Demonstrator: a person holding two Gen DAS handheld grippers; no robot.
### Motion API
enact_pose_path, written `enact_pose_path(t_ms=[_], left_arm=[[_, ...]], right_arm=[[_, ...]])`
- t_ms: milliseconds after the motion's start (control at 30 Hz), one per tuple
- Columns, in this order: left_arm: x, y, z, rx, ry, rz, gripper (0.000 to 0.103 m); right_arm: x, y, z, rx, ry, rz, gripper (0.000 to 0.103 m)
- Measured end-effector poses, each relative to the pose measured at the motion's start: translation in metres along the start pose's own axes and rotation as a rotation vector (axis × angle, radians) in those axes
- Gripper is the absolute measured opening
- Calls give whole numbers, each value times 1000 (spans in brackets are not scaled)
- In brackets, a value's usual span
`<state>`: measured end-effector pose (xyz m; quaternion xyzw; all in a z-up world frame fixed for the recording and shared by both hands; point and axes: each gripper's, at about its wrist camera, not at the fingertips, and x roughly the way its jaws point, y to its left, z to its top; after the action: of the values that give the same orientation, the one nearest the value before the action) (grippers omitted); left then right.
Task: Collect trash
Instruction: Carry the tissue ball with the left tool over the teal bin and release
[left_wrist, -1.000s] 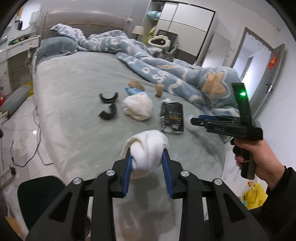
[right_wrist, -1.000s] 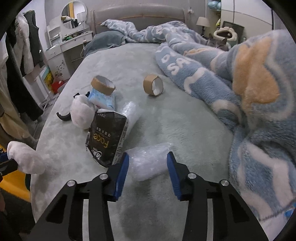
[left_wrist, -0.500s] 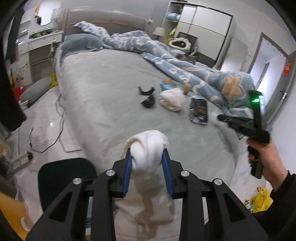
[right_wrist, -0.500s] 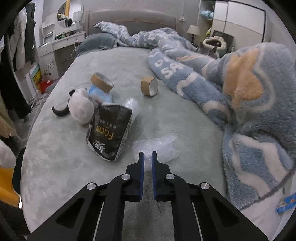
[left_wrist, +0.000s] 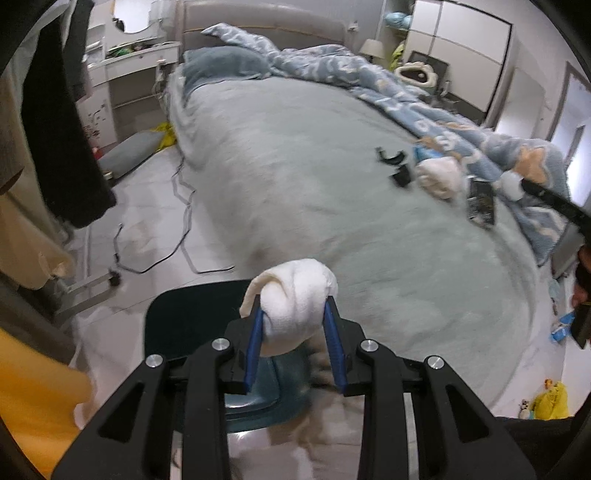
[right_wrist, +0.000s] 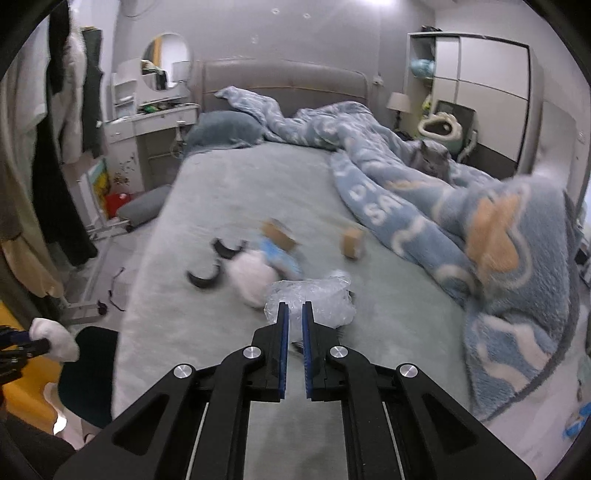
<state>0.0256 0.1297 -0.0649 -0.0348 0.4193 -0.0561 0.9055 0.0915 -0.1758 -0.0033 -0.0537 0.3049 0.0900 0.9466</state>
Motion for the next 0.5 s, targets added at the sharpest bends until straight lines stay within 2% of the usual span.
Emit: enact_pose_path(t_ms=[267, 500], left_arm=[[29, 38, -10, -41, 76, 54, 34], [53, 67, -26, -92, 190, 76, 34]], right_arm=[[-2, 57, 16, -36, -29, 100, 7], [0, 104, 27, -53, -34, 206, 7]])
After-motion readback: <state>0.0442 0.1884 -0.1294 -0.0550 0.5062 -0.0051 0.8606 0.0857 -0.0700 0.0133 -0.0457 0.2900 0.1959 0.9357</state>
